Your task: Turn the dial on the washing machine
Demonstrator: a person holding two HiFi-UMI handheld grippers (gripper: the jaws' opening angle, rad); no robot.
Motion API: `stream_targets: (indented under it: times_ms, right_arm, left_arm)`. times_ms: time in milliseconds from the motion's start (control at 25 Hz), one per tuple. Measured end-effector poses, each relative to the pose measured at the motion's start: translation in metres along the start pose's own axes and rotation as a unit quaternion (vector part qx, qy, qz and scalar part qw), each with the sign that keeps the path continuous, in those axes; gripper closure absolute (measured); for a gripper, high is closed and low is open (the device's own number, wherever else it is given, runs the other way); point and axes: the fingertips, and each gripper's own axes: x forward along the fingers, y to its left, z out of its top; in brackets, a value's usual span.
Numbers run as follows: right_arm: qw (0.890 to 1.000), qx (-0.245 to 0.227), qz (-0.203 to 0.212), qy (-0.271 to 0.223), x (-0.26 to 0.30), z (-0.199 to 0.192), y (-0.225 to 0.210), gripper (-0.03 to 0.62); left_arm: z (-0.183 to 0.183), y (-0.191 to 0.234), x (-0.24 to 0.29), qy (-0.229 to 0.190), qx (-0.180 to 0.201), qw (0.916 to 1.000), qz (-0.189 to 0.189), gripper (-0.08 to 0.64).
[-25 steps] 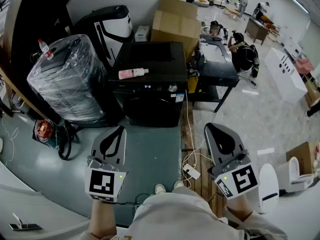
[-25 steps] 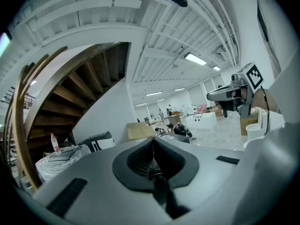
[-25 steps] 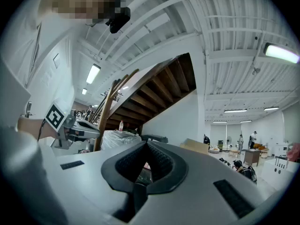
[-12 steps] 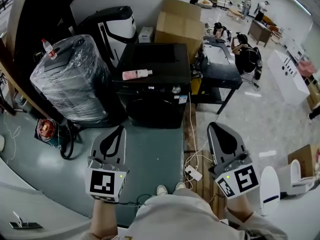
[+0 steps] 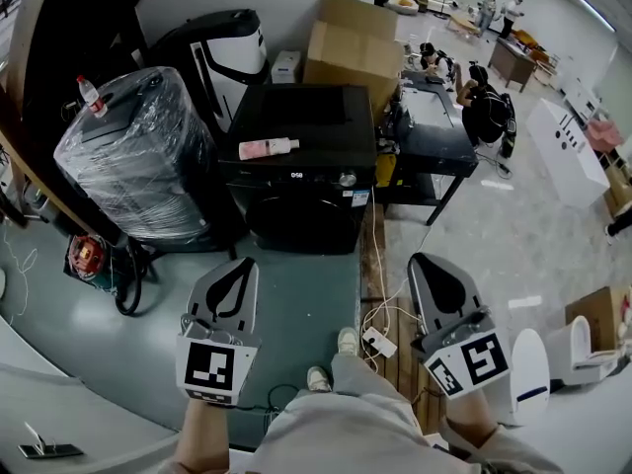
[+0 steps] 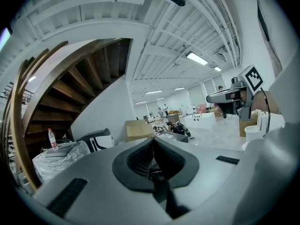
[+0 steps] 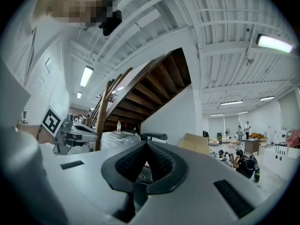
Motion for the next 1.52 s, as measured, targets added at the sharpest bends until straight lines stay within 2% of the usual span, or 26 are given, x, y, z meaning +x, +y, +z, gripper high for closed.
stream_targets:
  times_ms: [240,440,960,1080,1240,1400,1520]
  right_arm:
    - [0.999,0.028,0.027,-0.003,0.020,-0.010,-0.014,0.565]
    - [0.999,0.036,0.032,0.005,0.047,-0.022,-0.042,0.565]
    - [0.996,0.050,0.058,0.037,0.148,-0.056,-0.143,0.565]
    - [0.995,0.057,0.064,0.043,0.165,-0.065,-0.164,0.565]
    - [0.993,0.077,0.076,0.048,0.180,-0.076,-0.181,0.565]
    - [0.992,0.078,0.085,0.057,0.195,-0.089,-0.191,0.565]
    - [0.991,0.088,0.079,0.061,0.205,-0.095,-0.199,0.565]
  left_arm:
    - [0.007,0.004,0.030,-0.002,-0.026,0.9996,0.005,0.540]
    - [-0.004,0.009,0.064,0.017,-0.002,0.9998,-0.004,0.540]
    - [-0.003,0.014,0.186,0.037,-0.024,0.9990,-0.008,0.540]
    - [-0.013,0.015,0.209,0.061,-0.008,0.9981,-0.005,0.540]
    - [-0.015,0.019,0.228,0.078,-0.010,0.9969,0.002,0.540]
    - [-0.022,0.023,0.239,0.095,-0.011,0.9953,0.011,0.540]
    - [-0.022,0.021,0.248,0.096,-0.004,0.9954,0.002,0.540]
